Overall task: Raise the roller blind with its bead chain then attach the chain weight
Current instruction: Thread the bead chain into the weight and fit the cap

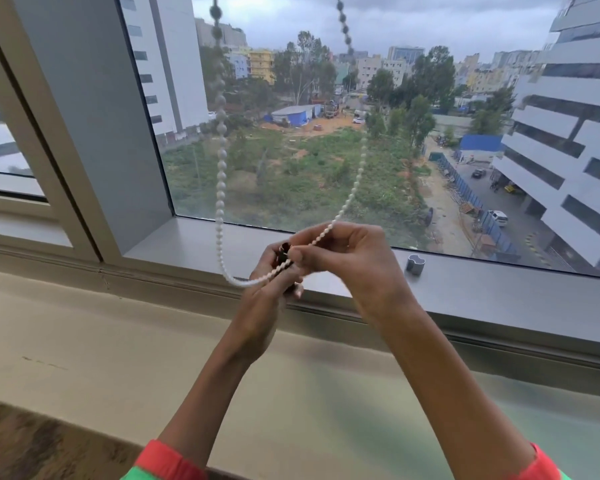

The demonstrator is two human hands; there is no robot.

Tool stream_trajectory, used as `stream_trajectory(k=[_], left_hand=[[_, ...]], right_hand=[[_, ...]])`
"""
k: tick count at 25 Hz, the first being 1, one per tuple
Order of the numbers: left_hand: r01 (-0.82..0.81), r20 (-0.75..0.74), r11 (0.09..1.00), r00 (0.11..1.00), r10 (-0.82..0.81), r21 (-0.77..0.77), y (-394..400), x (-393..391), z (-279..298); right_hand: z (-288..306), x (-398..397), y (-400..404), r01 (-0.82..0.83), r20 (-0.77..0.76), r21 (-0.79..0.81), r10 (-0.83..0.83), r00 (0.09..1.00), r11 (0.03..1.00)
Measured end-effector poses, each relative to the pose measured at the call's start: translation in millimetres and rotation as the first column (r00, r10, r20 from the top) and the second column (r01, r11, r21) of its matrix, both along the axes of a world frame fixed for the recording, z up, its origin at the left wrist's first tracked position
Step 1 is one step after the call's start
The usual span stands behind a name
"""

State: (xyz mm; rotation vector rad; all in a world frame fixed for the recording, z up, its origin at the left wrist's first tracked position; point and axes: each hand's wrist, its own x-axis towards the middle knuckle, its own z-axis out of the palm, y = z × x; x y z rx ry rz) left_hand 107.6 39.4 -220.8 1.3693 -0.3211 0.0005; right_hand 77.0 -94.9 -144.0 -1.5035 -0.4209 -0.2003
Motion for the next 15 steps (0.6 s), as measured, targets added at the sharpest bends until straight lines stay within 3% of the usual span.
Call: stream_trajectory(k=[3, 6, 12, 15], left_hand=[[0.12, 0.001, 0.968, 0.992, -0.123, -0.221, -6.8, -9.2, 11.1], [0.182, -0.071, 0.906, 0.972, -0.225, -0.383, -10.7, -16.4, 13.0], [0.197, -0.19, 0.916, 0.943, -0.275, -0.349, -18.5, -18.1, 19.4], [0.263, -0.157, 0.919, 0.935, -0.318, -0.293, -21.2, -24.8, 22.1]], right_hand=[[8.4, 9.3, -10.1, 0.016, -0.051, 0.086, -0.012, 0.999, 0.996], [12.2, 12.7, -14.7, 0.003, -0.089, 0.076, 0.004, 0.996, 0.997], [10.9, 15.1, -27.9, 0.013, -0.177, -0.036, -0.019, 0.984, 0.999], [7.5, 16.4, -30.1, 0.046, -0.184, -0.099, -0.064, 0.981, 0.994]])
